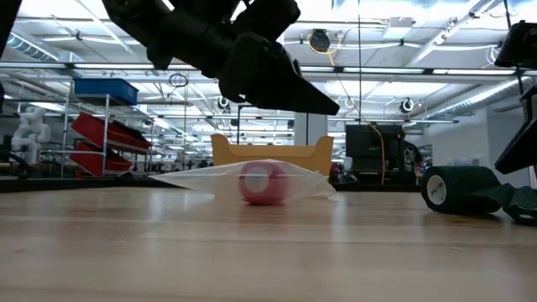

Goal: Roll bandage
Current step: Roll the green bandage

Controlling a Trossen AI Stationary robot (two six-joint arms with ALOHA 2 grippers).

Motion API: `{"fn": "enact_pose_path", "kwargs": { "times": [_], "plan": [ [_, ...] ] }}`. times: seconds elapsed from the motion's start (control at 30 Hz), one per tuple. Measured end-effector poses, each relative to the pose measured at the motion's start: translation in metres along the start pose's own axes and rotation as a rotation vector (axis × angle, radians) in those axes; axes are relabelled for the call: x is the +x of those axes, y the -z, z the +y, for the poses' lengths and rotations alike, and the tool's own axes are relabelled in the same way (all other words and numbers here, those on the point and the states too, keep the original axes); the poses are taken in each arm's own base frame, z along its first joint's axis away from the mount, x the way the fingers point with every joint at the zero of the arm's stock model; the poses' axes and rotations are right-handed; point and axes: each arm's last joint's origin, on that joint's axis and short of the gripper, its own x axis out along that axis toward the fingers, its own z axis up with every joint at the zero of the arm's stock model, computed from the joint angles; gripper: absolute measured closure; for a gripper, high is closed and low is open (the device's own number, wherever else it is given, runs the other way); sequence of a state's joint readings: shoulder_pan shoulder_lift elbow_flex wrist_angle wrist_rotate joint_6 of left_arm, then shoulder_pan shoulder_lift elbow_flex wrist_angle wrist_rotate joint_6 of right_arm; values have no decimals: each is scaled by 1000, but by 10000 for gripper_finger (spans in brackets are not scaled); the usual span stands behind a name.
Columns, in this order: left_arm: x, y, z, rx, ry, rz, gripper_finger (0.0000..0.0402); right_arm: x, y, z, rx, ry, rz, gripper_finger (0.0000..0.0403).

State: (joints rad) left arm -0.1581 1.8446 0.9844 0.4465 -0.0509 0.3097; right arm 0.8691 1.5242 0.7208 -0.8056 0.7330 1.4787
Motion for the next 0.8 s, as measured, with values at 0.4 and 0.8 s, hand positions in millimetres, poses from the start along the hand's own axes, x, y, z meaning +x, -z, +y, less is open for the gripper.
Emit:
{"fn": "enact_pose_path", "kwargs": {
  "times": [0.4,0.8],
  "plan": [
    [15,20,8,122,27,-9,245,22,-26,6,-50,-15,-6,330],
    [59,24,5,157,39,-3,245,40,-48,4,-162,1,-21,330]
  ]
}}
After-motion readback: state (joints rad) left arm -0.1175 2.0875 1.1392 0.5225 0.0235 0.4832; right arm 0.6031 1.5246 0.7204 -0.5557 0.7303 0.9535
